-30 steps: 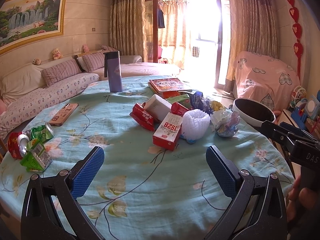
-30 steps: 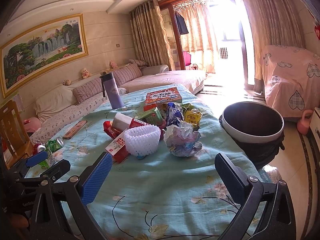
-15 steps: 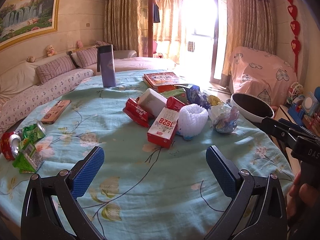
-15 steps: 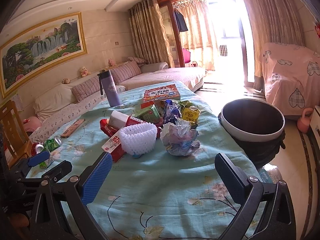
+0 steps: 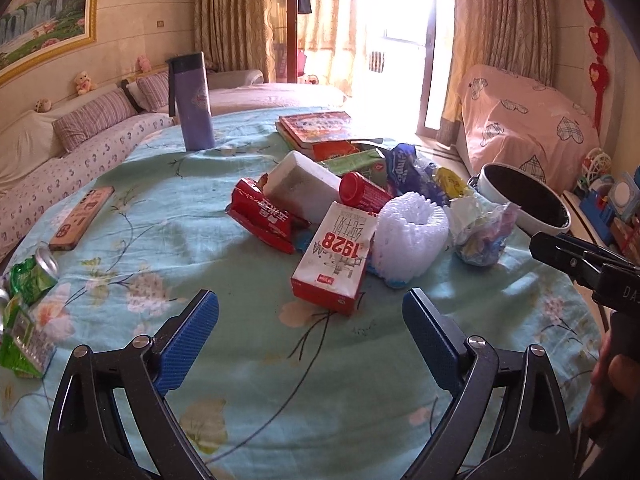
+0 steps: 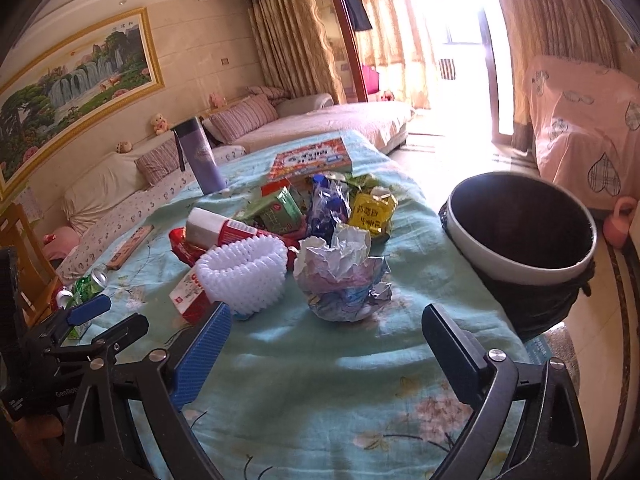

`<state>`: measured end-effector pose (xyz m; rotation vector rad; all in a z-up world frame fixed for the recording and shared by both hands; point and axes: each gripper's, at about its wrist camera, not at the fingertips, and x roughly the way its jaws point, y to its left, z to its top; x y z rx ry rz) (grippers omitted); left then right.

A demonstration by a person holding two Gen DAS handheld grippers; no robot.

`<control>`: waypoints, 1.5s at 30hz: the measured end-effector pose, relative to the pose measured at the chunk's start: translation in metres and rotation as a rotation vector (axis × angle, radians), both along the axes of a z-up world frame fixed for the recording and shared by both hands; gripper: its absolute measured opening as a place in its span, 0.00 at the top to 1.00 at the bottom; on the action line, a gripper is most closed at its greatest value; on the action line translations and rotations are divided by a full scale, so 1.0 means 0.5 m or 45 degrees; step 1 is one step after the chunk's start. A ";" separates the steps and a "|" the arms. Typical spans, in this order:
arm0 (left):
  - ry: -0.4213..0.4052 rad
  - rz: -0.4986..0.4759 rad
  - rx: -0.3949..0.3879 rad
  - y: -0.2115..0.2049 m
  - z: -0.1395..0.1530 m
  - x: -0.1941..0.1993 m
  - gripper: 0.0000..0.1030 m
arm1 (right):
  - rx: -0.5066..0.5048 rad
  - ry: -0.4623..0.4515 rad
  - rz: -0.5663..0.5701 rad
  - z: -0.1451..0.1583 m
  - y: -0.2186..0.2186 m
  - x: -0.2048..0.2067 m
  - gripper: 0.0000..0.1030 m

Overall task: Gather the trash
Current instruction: 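Grasp the white-red milk carton with the left tool while the right tool grasps the crumpled tissue, then carry both items over the black bin and open both tools to drop them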

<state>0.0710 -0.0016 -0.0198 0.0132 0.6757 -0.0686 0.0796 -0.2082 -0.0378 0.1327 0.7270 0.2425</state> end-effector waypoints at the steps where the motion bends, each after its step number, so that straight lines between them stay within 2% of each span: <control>1: 0.008 0.001 0.006 -0.001 -0.003 0.009 0.07 | 0.003 0.017 0.001 -0.006 -0.002 0.011 0.09; 7: 0.089 -0.024 0.029 -0.010 -0.032 0.076 0.07 | 0.034 0.089 0.000 -0.035 -0.017 0.066 0.15; 9: 0.127 -0.034 0.030 -0.016 -0.041 0.094 0.07 | 0.036 0.108 0.005 -0.044 -0.018 0.083 0.19; 10: 0.146 -0.043 0.025 -0.019 -0.046 0.100 0.08 | 0.037 0.118 0.008 -0.047 -0.017 0.090 0.25; 12: 0.177 -0.064 0.015 -0.024 -0.054 0.110 0.21 | 0.037 0.135 0.014 -0.057 -0.016 0.102 0.40; 13: 0.199 -0.081 0.010 -0.026 -0.059 0.116 0.39 | 0.034 0.145 0.016 -0.061 -0.017 0.106 0.54; 14: 0.219 -0.096 0.005 -0.028 -0.064 0.119 0.49 | 0.038 0.152 0.019 -0.064 -0.018 0.109 0.62; 17: 0.198 -0.095 0.004 -0.028 -0.059 0.110 0.49 | 0.051 0.142 0.023 -0.063 -0.022 0.107 0.70; 24: 0.056 -0.054 -0.025 -0.025 0.008 0.060 0.50 | 0.076 0.086 0.011 -0.030 -0.039 0.091 0.74; 30: -0.033 -0.118 -0.036 -0.061 0.067 0.046 0.50 | 0.100 0.038 -0.013 -0.001 -0.065 0.075 0.78; 36: -0.037 -0.230 -0.040 -0.138 0.088 0.056 0.50 | 0.110 0.012 -0.049 0.016 -0.097 0.066 0.78; 45: -0.006 -0.375 -0.022 -0.268 0.081 0.083 0.50 | 0.117 -0.016 -0.161 0.036 -0.193 0.059 0.78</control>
